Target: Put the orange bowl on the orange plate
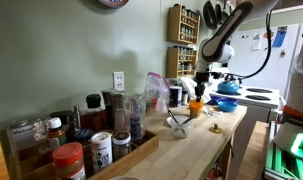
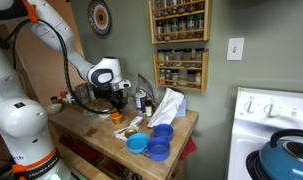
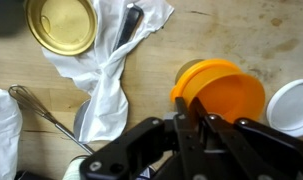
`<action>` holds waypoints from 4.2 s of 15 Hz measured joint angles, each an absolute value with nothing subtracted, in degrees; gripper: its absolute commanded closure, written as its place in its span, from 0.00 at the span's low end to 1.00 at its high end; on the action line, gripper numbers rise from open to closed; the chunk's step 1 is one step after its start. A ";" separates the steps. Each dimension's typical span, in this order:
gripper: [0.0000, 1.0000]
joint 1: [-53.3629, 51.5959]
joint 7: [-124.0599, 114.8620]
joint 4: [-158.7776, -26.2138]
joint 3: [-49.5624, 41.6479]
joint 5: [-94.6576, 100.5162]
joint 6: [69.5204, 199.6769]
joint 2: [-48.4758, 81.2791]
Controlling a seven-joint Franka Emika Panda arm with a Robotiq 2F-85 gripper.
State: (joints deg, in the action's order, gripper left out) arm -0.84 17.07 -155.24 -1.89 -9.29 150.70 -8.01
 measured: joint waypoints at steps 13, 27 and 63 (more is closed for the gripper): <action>0.00 -0.98 18.18 -155.25 -2.02 -9.69 150.72 -8.82; 0.00 -1.93 18.06 -155.23 -4.56 -21.72 138.92 -11.20; 0.00 -2.29 10.20 -155.24 -3.14 -19.23 139.51 -10.34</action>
State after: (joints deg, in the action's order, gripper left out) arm -2.29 10.20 -155.24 -3.14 -19.23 139.51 -10.34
